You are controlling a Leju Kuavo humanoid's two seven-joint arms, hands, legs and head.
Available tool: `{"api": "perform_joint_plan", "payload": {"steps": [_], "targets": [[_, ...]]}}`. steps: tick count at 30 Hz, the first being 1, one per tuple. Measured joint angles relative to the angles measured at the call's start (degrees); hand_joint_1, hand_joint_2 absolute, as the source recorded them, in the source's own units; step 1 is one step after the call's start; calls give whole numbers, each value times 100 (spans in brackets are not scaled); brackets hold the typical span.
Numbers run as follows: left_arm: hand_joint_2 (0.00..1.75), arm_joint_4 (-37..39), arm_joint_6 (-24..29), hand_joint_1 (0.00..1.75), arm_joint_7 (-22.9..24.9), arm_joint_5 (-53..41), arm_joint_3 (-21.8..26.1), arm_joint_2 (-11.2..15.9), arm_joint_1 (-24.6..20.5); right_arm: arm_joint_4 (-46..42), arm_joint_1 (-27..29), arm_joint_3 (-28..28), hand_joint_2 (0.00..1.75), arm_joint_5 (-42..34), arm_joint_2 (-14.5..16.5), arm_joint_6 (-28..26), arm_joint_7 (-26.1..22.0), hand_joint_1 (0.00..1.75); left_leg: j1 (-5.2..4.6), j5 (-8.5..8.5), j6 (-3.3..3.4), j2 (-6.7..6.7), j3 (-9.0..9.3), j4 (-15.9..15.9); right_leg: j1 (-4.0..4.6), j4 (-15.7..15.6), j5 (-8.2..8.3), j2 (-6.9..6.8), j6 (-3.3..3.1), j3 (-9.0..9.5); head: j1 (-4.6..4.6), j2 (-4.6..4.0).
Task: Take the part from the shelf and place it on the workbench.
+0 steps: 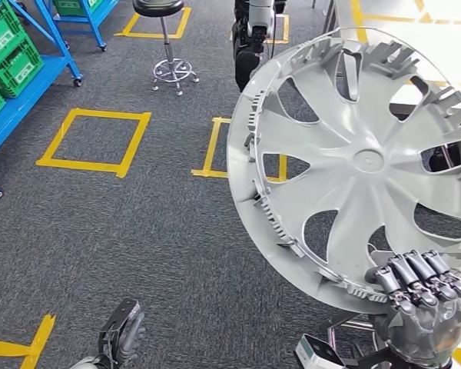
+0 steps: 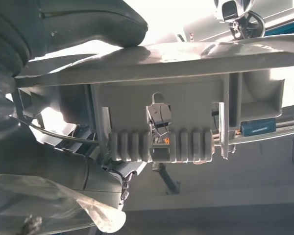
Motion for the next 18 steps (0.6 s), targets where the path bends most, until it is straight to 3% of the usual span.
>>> {"api": "perform_joint_plan", "payload": {"steps": [18], "targets": [[0,0,87,0,21,-41,-49,16,-5,0,0,-74,175,0,0,0,-87,175,13,3,1,1,-1,-2,11,1,1,0,0,-8,0,0]]}}
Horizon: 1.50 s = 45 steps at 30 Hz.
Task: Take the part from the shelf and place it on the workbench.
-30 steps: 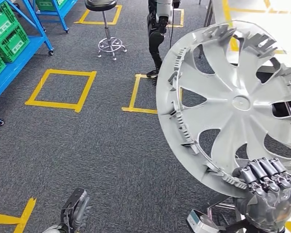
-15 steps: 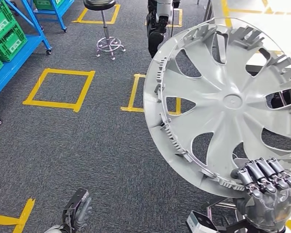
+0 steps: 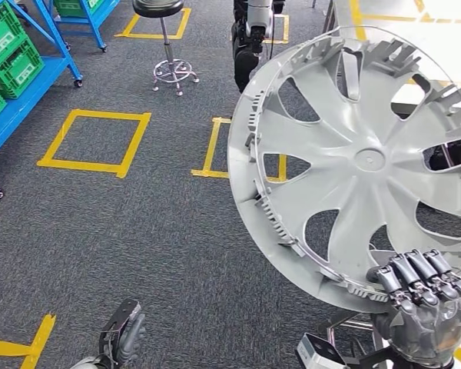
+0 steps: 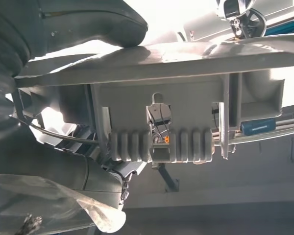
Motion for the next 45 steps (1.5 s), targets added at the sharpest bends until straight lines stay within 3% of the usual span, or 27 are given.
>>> {"api": "perform_joint_plan", "payload": {"steps": [7,11,14,16,18,19,20,21,23,24,26,29,31,33,35,36,37,39,40,41,43,44,45], "targets": [[0,0,1,0,-2,0,-14,8,-4,-2,31,-47,175,0,1,0,-102,175,0,0,0,0,0,1,0,0,0,0,0,0,-1,0],[0,0,-4,0,-10,0,-25,27,-28,-3,67,-75,175,0,6,0,-137,175,-25,-4,55,0,-14,48,-23,-23,32,9,52,1,-4,0],[0,-2,-10,0,-21,-4,-32,28,-60,-9,83,-103,175,0,9,0,-170,175,6,86,122,38,11,-58,-19,2,3,-16,100,-33,-3,0],[0,-4,-16,0,-29,-13,-35,27,-73,-11,90,-126,175,0,9,0,-193,175,37,150,164,91,21,-142,-17,376,-271,-124,129,-208,5,0],[0,-4,-20,0,-35,-19,-39,27,-70,-10,101,-144,175,0,9,0,-205,175,39,166,169,141,1,-150,-43,1136,-669,-209,175,-516,9,0],[0,-4,-20,0,-35,-20,-44,26,-67,-10,114,-149,175,0,9,0,-207,175,43,171,160,166,-8,-149,-63,1449,-789,-227,199,-631,7,0],[0,-4,-21,0,-35,-25,-49,25,-66,-9,129,-152,175,0,9,0,-209,175,50,178,148,186,-16,-147,-83,1570,-806,-237,224,-654,6,0],[0,-4,-21,0,-35,-31,-54,24,-67,-9,144,-155,175,0,9,0,-210,175,62,182,130,201,-21,-141,-106,1452,-718,-247,250,-556,7,0],[0,-4,-21,0,-35,-46,-60,27,-72,-8,159,-167,175,0,10,1,-211,175,94,174,69,216,-35,-99,-152,685,-426,-288,314,-90,9,0],[0,-4,-20,0,-35,-51,-62,32,-76,-8,162,-174,175,0,11,1,-211,175,99,159,24,219,-53,-52,-163,321,-325,-289,315,128,14,0],[0,-4,-19,0,-37,-54,-67,45,-78,-13,168,-184,175,-1,15,1,-212,175,86,153,-54,218,-96,19,-155,19,-287,-274,260,306,16,0],[0,-4,-19,0,-39,-54,-79,40,-74,-18,178,-186,175,-2,22,1,-211,175,106,131,-131,211,-138,76,-136,38,-225,-251,132,269,13,0],[0,-4,-20,0,-39,-54,-86,34,-76,-21,176,-187,175,-2,25,1,-211,175,126,-161,-178,200,-266,428,-136,29,-184,-254,54,237,7,0],[0,-4,-21,0,-39,-55,-90,28,-74,-24,175,-187,175,-1,26,1,-211,175,131,-622,-201,195,-541,1183,-114,30,-144,-255,-7,176,1,0],[0,-4,-21,0,-39,-55,-91,23,-72,-24,180,-187,175,-1,27,1,-210,175,130,-850,-182,192,-693,1700,-86,32,-94,-250,-38,100,1,0],[0,-4,-21,0,-39,-55,-92,21,-71,-24,181,-188,175,-1,28,1,-209,175,127,-802,-160,189,-620,1649,-74,33,-69,-245,-43,68,2,0],[0,-4,-21,0,-39,-56,-93,21,-72,-24,183,-189,175,-1,30,1,-208,175,122,-658,-132,184,-431,1366,-66,33,-46,-238,-42,45,2,0],[0,-4,-21,0,-39,-57,-95,24,-77,-24,182,-191,175,-1,31,0,-205,175,102,-346,-75,155,75,509,-55,36,-3,-227,-24,14,3,0],[0,-4,-21,0,-41,-57,-95,26,-82,-24,181,-192,175,-1,31,0,-204,175,88,-261,-60,140,244,185,-53,37,22,-225,-1,-5,4,0],[0,-4,-21,0,-43,-57,-95,28,-85,-24,180,-192,175,0,31,0,-204,175,73,-234,-53,127,320,8,-54,36,46,-224,26,-25,5,0],[0,-4,-21,0,-46,-57,-95,28,-83,-24,180,-192,175,0,32,0,-203,175,46,-210,-40,123,298,-59,-70,1,103,-223,98,-47,7,0],[0,-6,-21,0,-49,-57,-95,26,-80,-25,182,-194,175,0,32,0,-203,175,40,-184,-53,125,293,-100,-74,-25,96,-221,101,-45,10,0],[0,-9,-19,0,-55,-57,-95,25,-78,-30,178,-196,175,0,32,0,-202,175,41,-137,-89,123,294,-148,-72,-68,92,-219,40,-39,19,0]]}}
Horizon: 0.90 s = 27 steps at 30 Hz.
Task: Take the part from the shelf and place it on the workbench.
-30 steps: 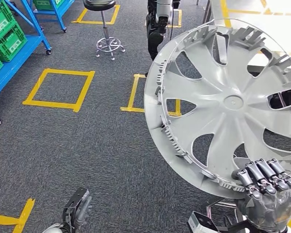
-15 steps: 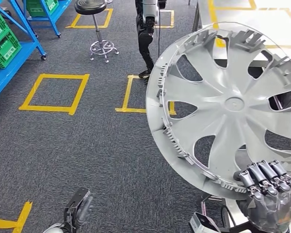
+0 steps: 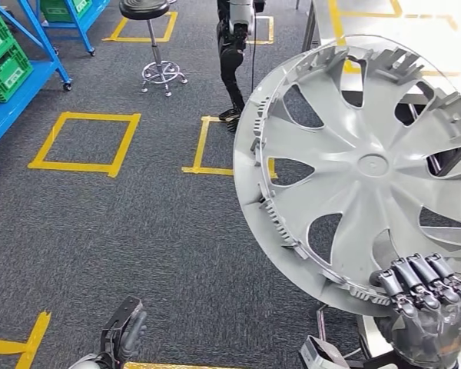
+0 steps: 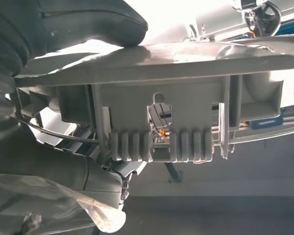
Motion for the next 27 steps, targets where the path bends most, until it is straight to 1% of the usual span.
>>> {"api": "perform_joint_plan", "payload": {"steps": [1,2,3,4,5,6,10,15,21,26,27], "targets": [[0,-3,3,0,-6,0,0,-2,-2,-4,-6,-2,175,0,-1,0,2,175,2,43,-18,-2,-2,-48,6,-39,40,2,-94,-6,8,0],[0,-7,8,0,-11,0,1,-3,-1,-8,-11,-3,175,0,-1,0,5,175,5,71,-41,-4,-11,-77,12,-70,63,5,-167,-13,16,0],[0,-8,12,0,-15,0,1,-3,2,-10,-17,-3,175,0,-1,0,9,175,5,98,-33,-8,-27,-81,13,-105,123,6,-192,-15,22,0],[0,-9,16,0,-15,1,1,-4,5,-9,-18,-3,175,0,-1,0,11,175,1,104,-2,-6,-41,-77,10,-124,182,7,-152,-19,24,0],[0,-9,18,0,-15,1,1,-4,8,-8,-19,-3,175,0,-1,0,14,175,0,110,7,-5,-50,-74,7,-138,189,7,-89,-14,26,0],[0,-9,18,0,-15,1,1,-5,10,-8,-19,-3,175,0,-1,0,15,175,-1,113,13,-4,-53,-71,4,-146,202,7,-58,-12,26,0],[0,-9,19,0,-16,1,1,-5,9,-8,-19,-3,175,0,-1,0,16,175,-2,115,15,-4,-59,-67,3,-153,218,9,-32,-14,33,0],[0,-11,31,0,-15,1,0,-13,13,-8,-68,20,175,0,-1,0,31,175,-22,136,55,-2,-93,-46,-19,-178,263,6,42,-22,31,0],[0,-13,31,0,-15,1,0,-11,13,-5,-127,32,175,0,-1,0,44,175,-18,134,58,-2,-98,-47,-17,-177,259,6,50,-32,29,0],[0,-13,32,0,-15,1,1,5,13,28,-218,104,175,0,1,0,162,175,-9,135,57,-1,-106,-48,-11,-173,258,7,50,-44,29,0],[0,-13,33,0,-15,1,2,9,14,30,-231,124,175,0,1,0,199,175,-15,133,61,-2,-109,-38,-15,-181,267,7,57,-41,29,0]]}}
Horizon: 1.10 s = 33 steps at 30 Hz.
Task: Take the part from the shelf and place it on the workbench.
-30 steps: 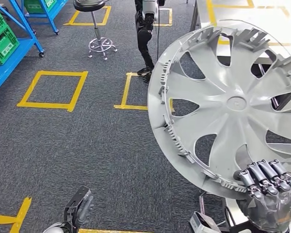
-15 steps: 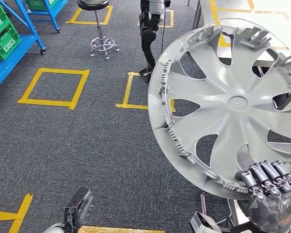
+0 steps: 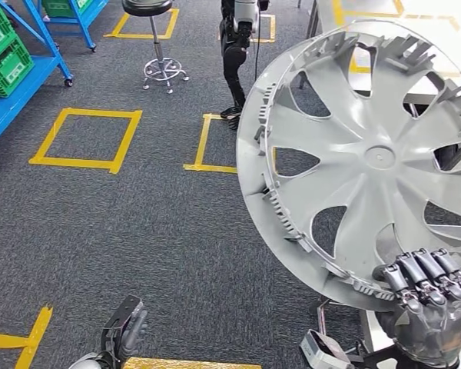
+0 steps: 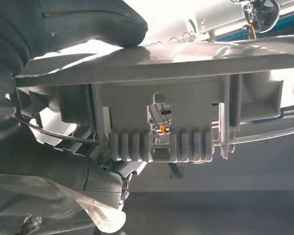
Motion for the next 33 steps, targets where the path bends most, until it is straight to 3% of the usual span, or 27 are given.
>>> {"api": "perform_joint_plan", "payload": {"steps": [3,5,6,8,10,11,13,15,18,19,21,23,24,25,26,27,29,30,31,33], "targets": [[0,-10,2,0,0,1,2,27,7,-3,-4,57,175,0,0,0,167,175,4,62,82,18,23,-47,-11,-47,45,16,78,8,-2,0],[0,-32,3,0,0,2,8,43,13,-8,10,86,175,0,0,0,261,175,39,159,150,74,59,-178,2,133,-118,11,99,-98,7,0],[0,-43,4,0,0,2,12,44,18,-8,14,98,175,0,0,0,292,175,55,192,170,110,63,-222,3,387,-292,2,97,-215,18,0],[0,-50,9,0,0,2,19,46,30,-8,23,126,175,0,0,0,326,175,47,204,181,188,36,-221,-5,1180,-700,-11,109,-539,31,0],[0,-50,15,0,0,2,22,45,40,-5,40,155,175,0,0,0,338,175,48,190,161,279,5,-188,-23,1626,-842,-29,140,-683,32,0],[0,-50,15,0,1,2,24,45,40,-5,44,167,175,0,0,0,342,175,56,175,137,325,-8,-161,-37,1499,-761,-59,158,-582,32,0],[0,-50,15,0,2,2,28,53,37,-3,37,179,175,0,1,0,348,175,76,117,56,407,-33,-71,-58,767,-520,-230,195,-134,36,0],[0,-55,15,0,7,2,33,75,35,-3,22,186,175,0,2,0,350,175,67,38,-41,474,-60,54,-53,257,-435,-361,160,182,29,0],[0,-63,14,0,16,2,37,92,29,-4,20,200,175,0,2,0,352,175,67,-10,-114,569,-67,124,-28,243,-442,-244,19,191,-5,0],[0,-63,12,0,17,2,37,88,23,-5,20,203,175,0,2,0,354,175,86,-59,-138,534,-73,164,-27,246,-432,-193,-18,181,-11,0],[0,-63,-1,0,17,1,36,84,15,-6,9,209,175,0,2,0,362,175,122,-342,-187,320,-204,530,-32,239,-407,-94,-81,167,-21,0],[0,-63,-15,0,18,2,34,79,27,-5,0,212,175,0,2,0,371,175,132,-755,-200,126,-514,1298,-15,240,-389,18,-117,145,-32,0],[0,-63,-18,0,19,2,33,74,34,-4,0,213,175,0,2,0,375,175,132,-888,-190,98,-662,1645,0,241,-380,84,-131,133,-35,0],[0,-63,-20,0,19,2,32,70,39,-3,0,214,175,0,2,0,380,175,129,-915,-170,85,-741,1828,16,241,-372,154,-142,123,-34,0],[0,-63,-23,0,20,2,32,66,40,-3,0,216,175,0,2,0,383,175,125,-830,-140,71,-723,1797,29,242,-363,227,-149,115,-33,0],[0,-63,-26,0,20,2,33,62,38,-2,-3,221,175,0,2,0,386,175,118,-646,-107,35,-602,1542,37,242,-353,299,-152,112,-33,0],[0,-63,-32,0,20,1,36,60,31,-2,-20,232,175,0,2,0,392,175,106,-249,-36,-201,-226,745,39,244,-329,438,-135,100,-31,0],[0,-63,-34,0,20,0,37,62,29,-1,-36,238,175,0,2,0,397,175,101,-145,-12,-323,-84,426,33,248,-311,503,-112,80,-32,0],[0,-63,-36,0,20,1,38,65,25,-1,-50,242,175,0,2,0,402,175,93,-111,4,-407,-7,238,19,248,-288,568,-78,50,-36,0],[0,-63,-37,0,20,1,42,67,18,-1,-60,251,175,0,2,0,409,175,75,-114,21,-357,17,136,-12,223,-233,691,7,-11,-45,0]]}}
